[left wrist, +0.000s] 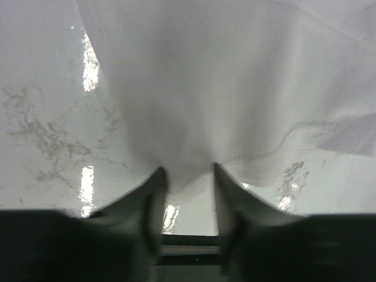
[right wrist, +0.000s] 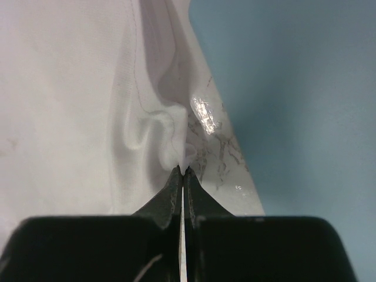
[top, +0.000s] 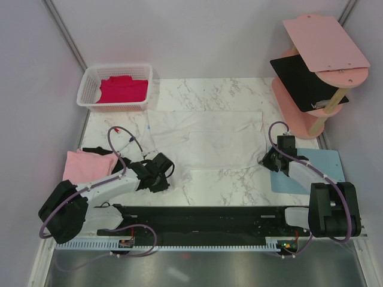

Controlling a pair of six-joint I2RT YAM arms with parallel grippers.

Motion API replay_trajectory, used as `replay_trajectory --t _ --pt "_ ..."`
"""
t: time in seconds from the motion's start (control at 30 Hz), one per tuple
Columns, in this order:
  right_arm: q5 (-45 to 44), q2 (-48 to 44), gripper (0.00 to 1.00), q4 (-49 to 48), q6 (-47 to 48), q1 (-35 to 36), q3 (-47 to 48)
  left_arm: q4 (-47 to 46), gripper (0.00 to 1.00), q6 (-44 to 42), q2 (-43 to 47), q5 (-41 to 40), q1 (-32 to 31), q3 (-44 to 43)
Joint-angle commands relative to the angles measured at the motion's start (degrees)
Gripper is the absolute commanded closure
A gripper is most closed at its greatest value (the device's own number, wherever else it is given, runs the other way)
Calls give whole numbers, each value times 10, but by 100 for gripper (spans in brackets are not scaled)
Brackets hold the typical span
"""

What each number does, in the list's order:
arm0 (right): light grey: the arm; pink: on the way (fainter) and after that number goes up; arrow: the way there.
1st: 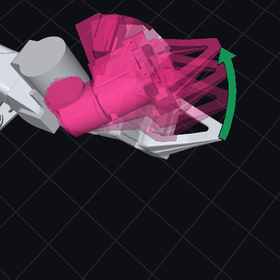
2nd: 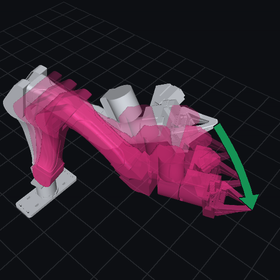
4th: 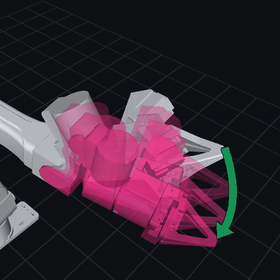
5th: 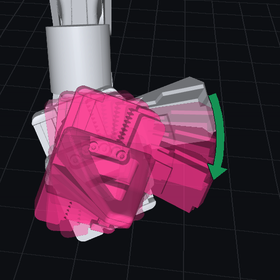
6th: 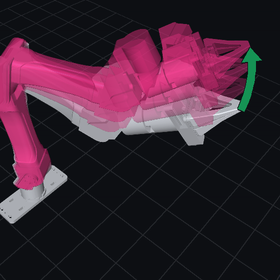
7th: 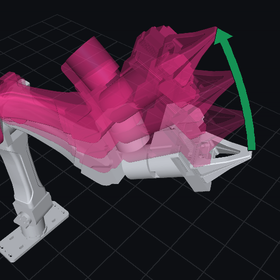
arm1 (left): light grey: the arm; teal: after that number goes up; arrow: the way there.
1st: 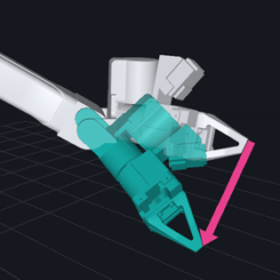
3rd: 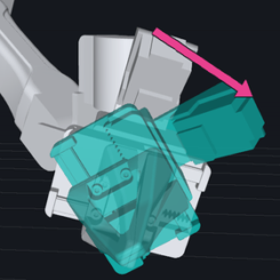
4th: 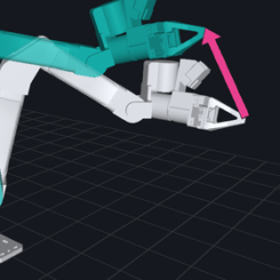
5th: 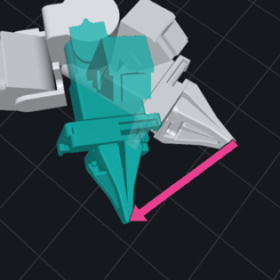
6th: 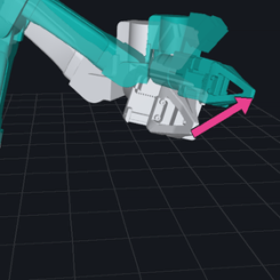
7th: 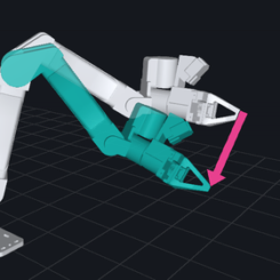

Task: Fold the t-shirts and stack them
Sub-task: Grap the side of the flattened tshirt closest away from the robot with both arms, then fold the other side of the tshirt into a rectangle

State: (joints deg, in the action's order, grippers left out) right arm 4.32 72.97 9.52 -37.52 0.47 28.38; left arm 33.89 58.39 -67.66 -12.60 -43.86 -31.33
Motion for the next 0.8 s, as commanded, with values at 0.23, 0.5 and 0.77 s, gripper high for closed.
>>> replay_trajectory --t 0.23,0.5,0.77 --pt "24 -42 100 37 29 -2 26 20 98 -5 39 23 -3 -27" --pt "15 -78 100 60 51 -2 72 107 98 -29 88 -36 3 -129" --pt "-9 4 100 17 64 -1 129 102 98 -93 39 -61 61 -217"
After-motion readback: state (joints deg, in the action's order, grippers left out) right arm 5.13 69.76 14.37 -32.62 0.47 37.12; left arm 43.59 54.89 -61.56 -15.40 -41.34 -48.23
